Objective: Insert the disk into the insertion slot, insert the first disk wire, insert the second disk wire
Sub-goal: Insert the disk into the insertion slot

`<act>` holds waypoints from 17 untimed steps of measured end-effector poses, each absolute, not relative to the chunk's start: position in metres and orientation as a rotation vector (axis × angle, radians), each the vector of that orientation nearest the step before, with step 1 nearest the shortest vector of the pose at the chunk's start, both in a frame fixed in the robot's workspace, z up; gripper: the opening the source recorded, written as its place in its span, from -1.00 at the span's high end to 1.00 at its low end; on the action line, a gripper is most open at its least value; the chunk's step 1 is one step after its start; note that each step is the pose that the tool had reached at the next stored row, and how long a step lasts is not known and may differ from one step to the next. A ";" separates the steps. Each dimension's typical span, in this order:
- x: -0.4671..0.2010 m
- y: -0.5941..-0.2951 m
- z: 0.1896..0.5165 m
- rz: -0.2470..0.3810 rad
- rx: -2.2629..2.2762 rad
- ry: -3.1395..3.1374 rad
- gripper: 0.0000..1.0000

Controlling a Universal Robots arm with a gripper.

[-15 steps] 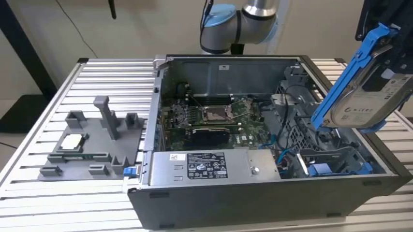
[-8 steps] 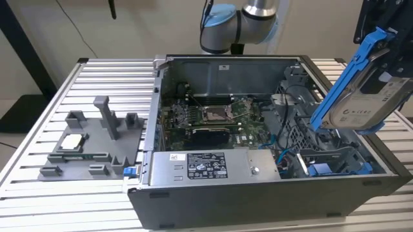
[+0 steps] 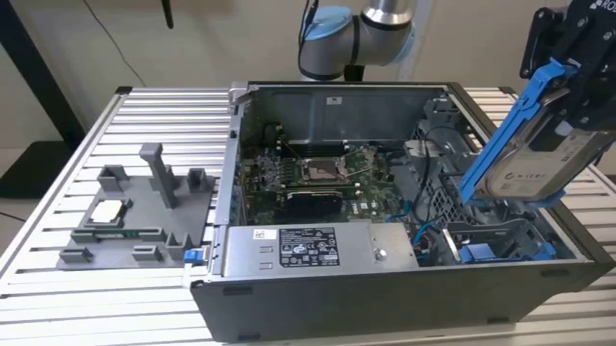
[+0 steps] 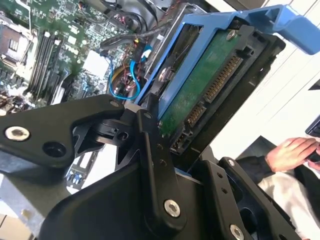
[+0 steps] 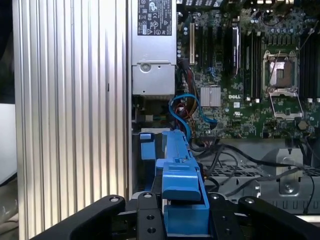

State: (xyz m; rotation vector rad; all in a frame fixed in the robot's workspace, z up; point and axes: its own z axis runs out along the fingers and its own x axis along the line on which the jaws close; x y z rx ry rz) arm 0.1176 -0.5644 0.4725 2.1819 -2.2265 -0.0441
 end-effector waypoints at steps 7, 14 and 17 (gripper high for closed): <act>0.118 -0.565 0.461 -0.036 2.186 -2.231 0.35; 0.118 -0.565 0.461 -0.035 2.186 -2.231 0.35; 0.118 -0.565 0.459 -0.034 2.186 -2.231 0.35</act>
